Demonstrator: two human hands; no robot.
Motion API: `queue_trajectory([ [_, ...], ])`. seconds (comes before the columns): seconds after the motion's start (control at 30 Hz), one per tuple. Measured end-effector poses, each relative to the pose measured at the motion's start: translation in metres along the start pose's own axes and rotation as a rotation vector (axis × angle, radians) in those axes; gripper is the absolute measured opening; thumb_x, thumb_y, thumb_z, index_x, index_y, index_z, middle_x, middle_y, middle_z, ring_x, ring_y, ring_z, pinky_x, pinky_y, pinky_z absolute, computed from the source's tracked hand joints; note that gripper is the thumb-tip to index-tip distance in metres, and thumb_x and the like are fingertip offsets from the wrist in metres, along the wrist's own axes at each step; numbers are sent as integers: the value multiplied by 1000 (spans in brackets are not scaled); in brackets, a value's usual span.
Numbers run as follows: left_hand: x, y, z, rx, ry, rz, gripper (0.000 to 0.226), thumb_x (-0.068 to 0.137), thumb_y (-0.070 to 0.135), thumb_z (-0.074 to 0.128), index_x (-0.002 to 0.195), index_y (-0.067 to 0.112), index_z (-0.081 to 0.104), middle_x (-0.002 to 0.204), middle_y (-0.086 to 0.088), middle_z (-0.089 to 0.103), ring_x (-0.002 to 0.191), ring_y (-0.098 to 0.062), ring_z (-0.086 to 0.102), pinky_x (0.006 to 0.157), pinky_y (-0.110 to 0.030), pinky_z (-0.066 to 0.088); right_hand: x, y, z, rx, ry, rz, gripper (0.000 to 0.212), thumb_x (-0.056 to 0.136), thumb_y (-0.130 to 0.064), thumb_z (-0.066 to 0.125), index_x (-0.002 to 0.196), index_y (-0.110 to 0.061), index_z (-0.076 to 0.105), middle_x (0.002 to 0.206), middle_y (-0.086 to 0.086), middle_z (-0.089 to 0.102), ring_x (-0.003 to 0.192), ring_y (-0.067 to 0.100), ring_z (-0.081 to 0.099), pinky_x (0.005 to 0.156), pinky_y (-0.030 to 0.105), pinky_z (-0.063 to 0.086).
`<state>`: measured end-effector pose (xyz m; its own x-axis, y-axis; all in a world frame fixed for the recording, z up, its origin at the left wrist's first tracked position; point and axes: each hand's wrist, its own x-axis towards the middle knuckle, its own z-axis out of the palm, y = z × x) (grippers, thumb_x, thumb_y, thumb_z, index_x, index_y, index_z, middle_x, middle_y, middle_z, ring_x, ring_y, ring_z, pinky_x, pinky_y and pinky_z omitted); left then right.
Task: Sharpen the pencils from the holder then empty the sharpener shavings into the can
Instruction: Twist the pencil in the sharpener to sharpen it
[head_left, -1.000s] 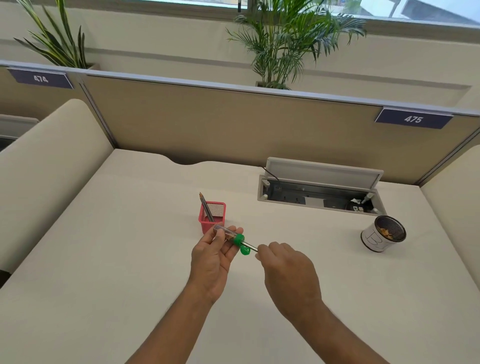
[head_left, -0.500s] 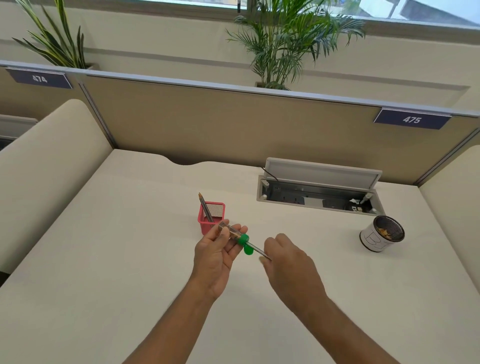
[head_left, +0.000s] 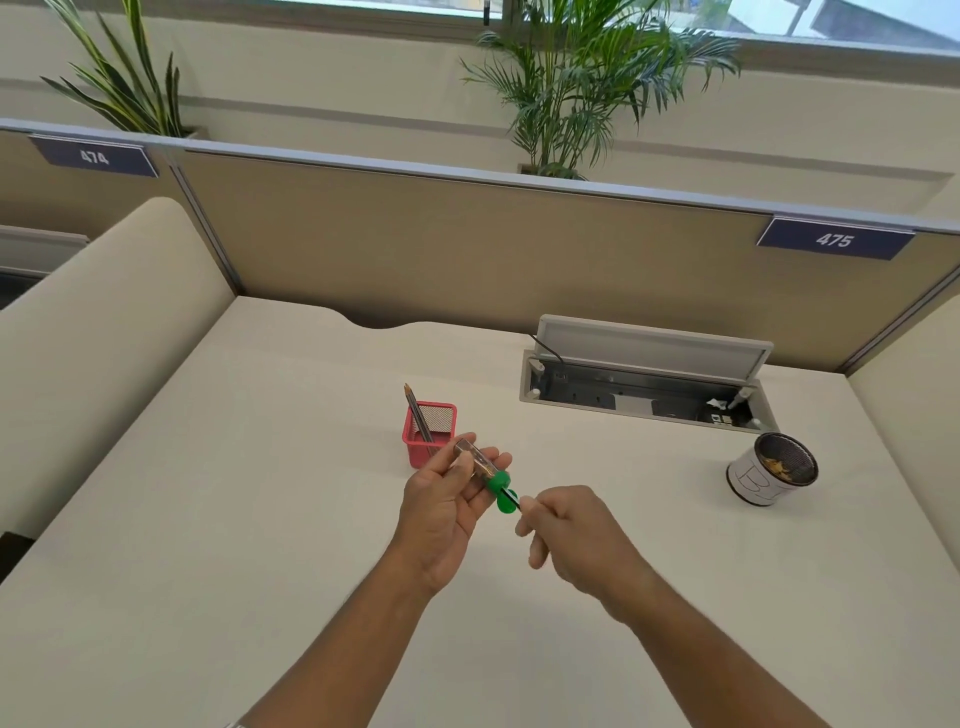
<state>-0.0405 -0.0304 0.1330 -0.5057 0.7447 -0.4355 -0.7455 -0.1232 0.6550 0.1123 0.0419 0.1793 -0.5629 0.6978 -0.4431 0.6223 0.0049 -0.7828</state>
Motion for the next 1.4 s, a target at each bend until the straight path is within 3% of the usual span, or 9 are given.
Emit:
queue_trajectory([
  [0.2, 2, -1, -2, -14, 39, -3, 30, 112, 9, 49, 139, 2, 60, 126, -24, 76, 118, -38, 76, 105, -50, 59, -6, -6, -1, -610, 159, -119, 71, 77, -78, 67, 127, -32, 48, 109, -6, 67, 93, 15, 66, 70, 29, 51],
  [0.4, 6, 1, -10, -66, 137, 27, 32, 111, 8, 50, 140, -5, 58, 122, -24, 78, 111, -35, 79, 98, -47, 63, -11, 11, 0, -929, 443, -521, 36, 84, -44, 82, 88, -25, 52, 74, -6, 55, 56, 18, 41, 45, 28, 32],
  [0.63, 2, -1, -3, -130, 149, 39, 31, 111, 8, 51, 136, -6, 60, 119, -24, 79, 105, -34, 81, 87, -41, 68, 2, 27, 6, -936, 569, -703, 25, 88, -17, 79, 75, -17, 57, 66, -3, 50, 55, 18, 42, 41, 28, 28],
  [0.73, 3, 0, -3, -106, 130, 41, 28, 112, 7, 47, 133, -4, 62, 129, -27, 74, 111, -34, 79, 89, -39, 67, 5, 22, 7, -779, 436, -480, 34, 100, -29, 62, 70, -20, 50, 59, -7, 45, 50, 17, 38, 46, 30, 29],
  [0.83, 2, 0, -3, -80, 103, 30, 31, 113, 6, 45, 137, -5, 60, 133, -29, 71, 116, -36, 77, 91, -40, 66, 11, 8, -8, -245, 159, -137, 44, 104, -35, 53, 70, -13, 67, 56, -4, 55, 53, 13, 49, 54, 31, 40],
  [0.9, 2, -1, -5, -71, 96, 24, 31, 112, 6, 46, 137, -5, 60, 132, -29, 72, 118, -37, 76, 96, -43, 64, 11, 2, -15, -163, 100, -98, 42, 103, -38, 56, 74, -12, 71, 59, 0, 66, 54, 11, 56, 56, 29, 45],
  [1.03, 6, 2, -4, -64, 92, 34, 27, 112, 8, 47, 130, -3, 65, 124, -25, 77, 114, -34, 78, 96, -43, 65, 8, 1, -10, -364, 175, -224, 39, 82, -55, 79, 87, -22, 60, 76, -7, 64, 68, 12, 57, 55, 25, 40],
  [1.27, 4, 4, 1, -102, 117, 43, 22, 111, 8, 50, 122, -1, 68, 123, -26, 77, 109, -36, 79, 89, -42, 67, 10, 17, -4, -982, 560, -753, 27, 85, -25, 83, 74, -19, 59, 63, -3, 52, 53, 18, 38, 42, 29, 28],
  [1.4, 5, 6, 3, -118, 107, 43, 29, 112, 8, 49, 137, -3, 60, 126, -27, 75, 112, -37, 78, 88, -41, 67, 9, 15, 1, -953, 526, -678, 31, 92, -30, 75, 70, -19, 54, 58, -3, 52, 48, 19, 33, 43, 28, 26],
])
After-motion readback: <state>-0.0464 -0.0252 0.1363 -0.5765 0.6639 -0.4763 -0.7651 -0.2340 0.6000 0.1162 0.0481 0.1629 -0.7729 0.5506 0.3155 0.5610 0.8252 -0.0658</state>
